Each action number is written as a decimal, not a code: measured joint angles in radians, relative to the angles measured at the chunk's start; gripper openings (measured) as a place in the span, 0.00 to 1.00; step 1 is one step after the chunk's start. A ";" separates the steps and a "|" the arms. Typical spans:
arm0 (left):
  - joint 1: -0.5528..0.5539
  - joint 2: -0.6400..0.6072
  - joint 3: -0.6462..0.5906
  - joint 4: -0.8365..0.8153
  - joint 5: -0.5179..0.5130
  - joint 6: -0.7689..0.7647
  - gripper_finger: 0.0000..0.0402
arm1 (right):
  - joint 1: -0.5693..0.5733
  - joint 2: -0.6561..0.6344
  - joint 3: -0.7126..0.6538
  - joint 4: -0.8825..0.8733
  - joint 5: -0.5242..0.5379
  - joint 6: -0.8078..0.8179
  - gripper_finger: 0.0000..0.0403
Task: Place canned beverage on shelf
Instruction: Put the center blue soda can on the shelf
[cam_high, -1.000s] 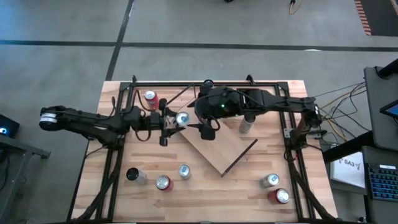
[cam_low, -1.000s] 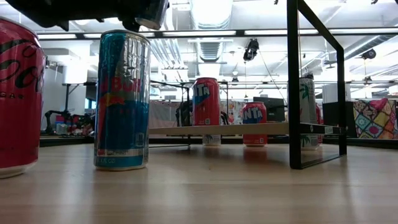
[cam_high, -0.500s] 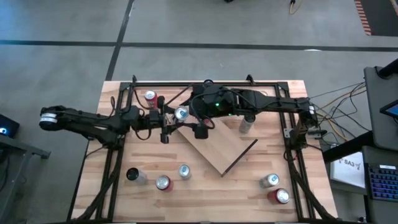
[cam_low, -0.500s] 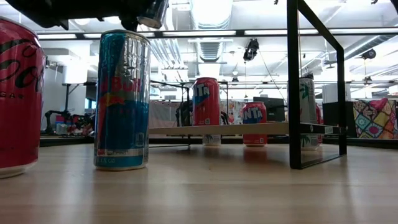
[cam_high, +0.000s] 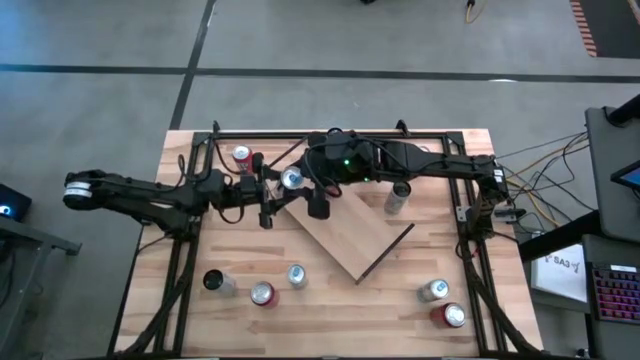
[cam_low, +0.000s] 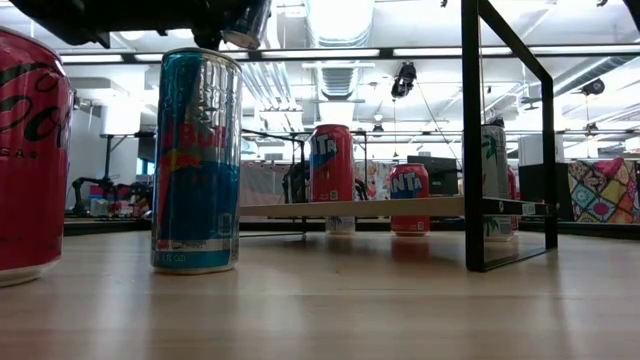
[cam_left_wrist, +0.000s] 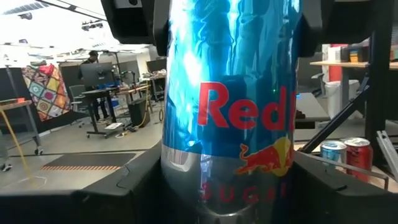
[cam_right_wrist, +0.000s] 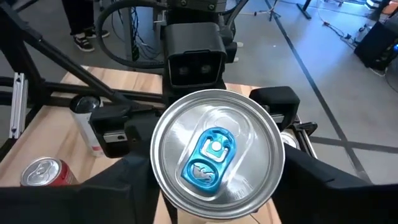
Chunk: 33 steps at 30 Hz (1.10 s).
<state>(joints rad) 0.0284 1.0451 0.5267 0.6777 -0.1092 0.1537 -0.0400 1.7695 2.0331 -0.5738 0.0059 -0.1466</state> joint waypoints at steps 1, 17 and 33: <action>0.000 0.000 0.000 -0.002 -0.006 0.003 0.60 | -0.001 0.000 0.000 0.001 0.001 0.003 0.54; 0.000 -0.067 0.002 -0.117 -0.076 -0.075 0.64 | -0.063 -0.004 0.000 -0.004 -0.056 0.056 0.56; 0.000 -0.115 0.001 -0.220 -0.094 -0.071 0.78 | -0.103 -0.004 0.001 -0.036 -0.111 0.099 0.56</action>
<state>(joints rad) 0.0284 0.9304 0.5282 0.4580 -0.2030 0.0826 -0.1429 1.7657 2.0338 -0.6095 -0.1055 -0.0479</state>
